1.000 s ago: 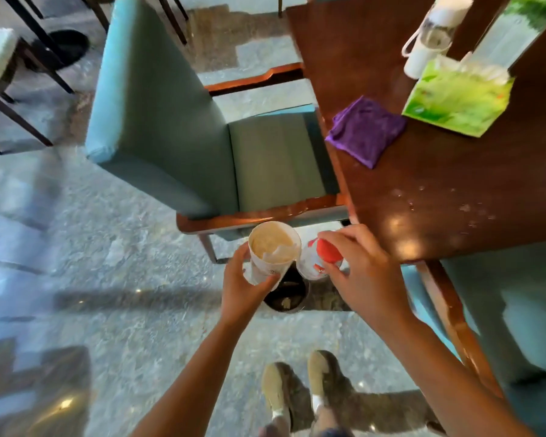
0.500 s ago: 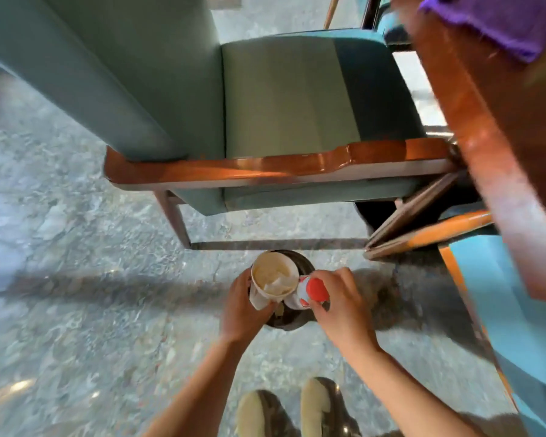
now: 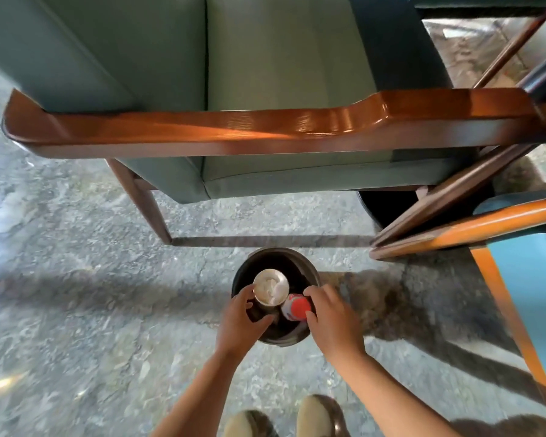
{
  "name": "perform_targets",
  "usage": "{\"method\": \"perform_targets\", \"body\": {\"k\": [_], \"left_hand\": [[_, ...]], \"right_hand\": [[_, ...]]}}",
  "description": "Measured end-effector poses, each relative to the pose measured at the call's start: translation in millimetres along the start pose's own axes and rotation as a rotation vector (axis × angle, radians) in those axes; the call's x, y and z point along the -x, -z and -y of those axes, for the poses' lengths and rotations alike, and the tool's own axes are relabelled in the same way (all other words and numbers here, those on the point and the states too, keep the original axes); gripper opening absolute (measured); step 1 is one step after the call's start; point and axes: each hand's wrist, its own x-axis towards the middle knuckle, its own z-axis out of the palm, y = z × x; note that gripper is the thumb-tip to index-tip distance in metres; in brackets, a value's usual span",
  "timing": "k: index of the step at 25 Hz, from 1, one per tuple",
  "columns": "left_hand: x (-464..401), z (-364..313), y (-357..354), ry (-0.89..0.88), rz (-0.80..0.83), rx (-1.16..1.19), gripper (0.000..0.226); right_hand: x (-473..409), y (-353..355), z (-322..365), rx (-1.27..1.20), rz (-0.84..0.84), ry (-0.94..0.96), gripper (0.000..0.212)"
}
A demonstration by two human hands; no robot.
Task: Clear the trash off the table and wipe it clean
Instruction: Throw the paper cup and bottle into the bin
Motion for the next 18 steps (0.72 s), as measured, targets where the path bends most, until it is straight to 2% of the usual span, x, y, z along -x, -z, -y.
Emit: {"method": "perform_targets", "body": {"k": [3,5,12,15,18], "left_hand": [[7,-21,20,0.015,0.064,-0.098,0.029],[18,-47,42,-0.018,0.101,-0.232,0.019],[114,-215,158,-0.214,0.184,-0.724,0.029],[170,-284,207,-0.317,0.15,-0.923,0.033],[221,-340,246,-0.445,0.046,-0.957,0.034]], "right_hand": [[1,19,15,0.091,0.029,0.028,0.03],[9,40,34,0.149,0.051,0.049,0.029],[82,188,122,0.183,0.115,0.071,0.041],[127,263,164,0.221,0.03,0.114,0.036],[169,335,192,0.241,-0.139,0.144,0.035]]}}
